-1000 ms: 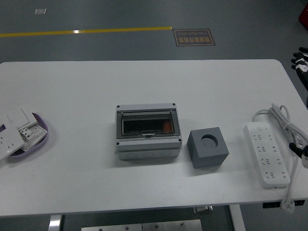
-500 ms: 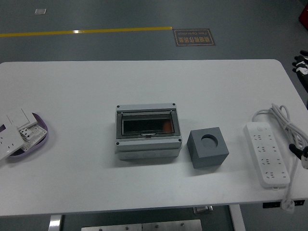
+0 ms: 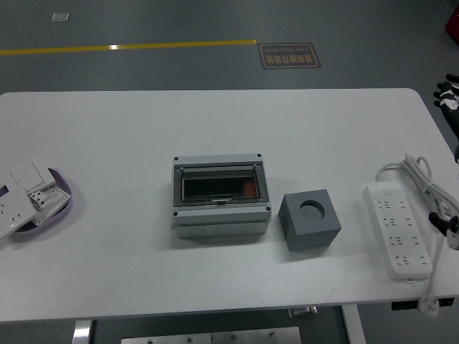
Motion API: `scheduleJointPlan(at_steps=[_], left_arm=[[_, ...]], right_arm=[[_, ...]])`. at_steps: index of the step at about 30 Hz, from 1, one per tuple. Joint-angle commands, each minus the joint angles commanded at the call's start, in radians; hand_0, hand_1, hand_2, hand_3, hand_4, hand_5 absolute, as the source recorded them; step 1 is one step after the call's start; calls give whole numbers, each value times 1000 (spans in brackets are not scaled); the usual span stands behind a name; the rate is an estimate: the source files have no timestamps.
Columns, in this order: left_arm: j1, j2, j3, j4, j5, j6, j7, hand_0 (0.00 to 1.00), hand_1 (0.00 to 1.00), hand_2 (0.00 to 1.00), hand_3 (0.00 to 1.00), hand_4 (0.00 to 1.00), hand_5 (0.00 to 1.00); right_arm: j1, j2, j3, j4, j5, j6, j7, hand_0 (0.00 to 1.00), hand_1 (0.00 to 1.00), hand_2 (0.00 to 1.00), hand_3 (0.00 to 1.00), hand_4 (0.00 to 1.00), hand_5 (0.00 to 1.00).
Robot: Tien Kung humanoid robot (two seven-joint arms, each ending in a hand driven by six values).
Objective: Pick up the cylinder from the cube,place it in the box,flap close box
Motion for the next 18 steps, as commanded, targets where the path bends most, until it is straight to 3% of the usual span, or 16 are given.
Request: scheduleJointPlan(at_steps=[10,18], left_arm=[[6,-7,9,1,-7,2,2,596,622,616,634,684,209],[3,-20,15,3,-11,5,2,596,622,615,635,685,210]], right_arm=[[33,-2,-33,-15,22,20,18,650,610,619,644,587,288],[74,-13,-104,-19,55,77,83,654,612,622,648,596,285]])
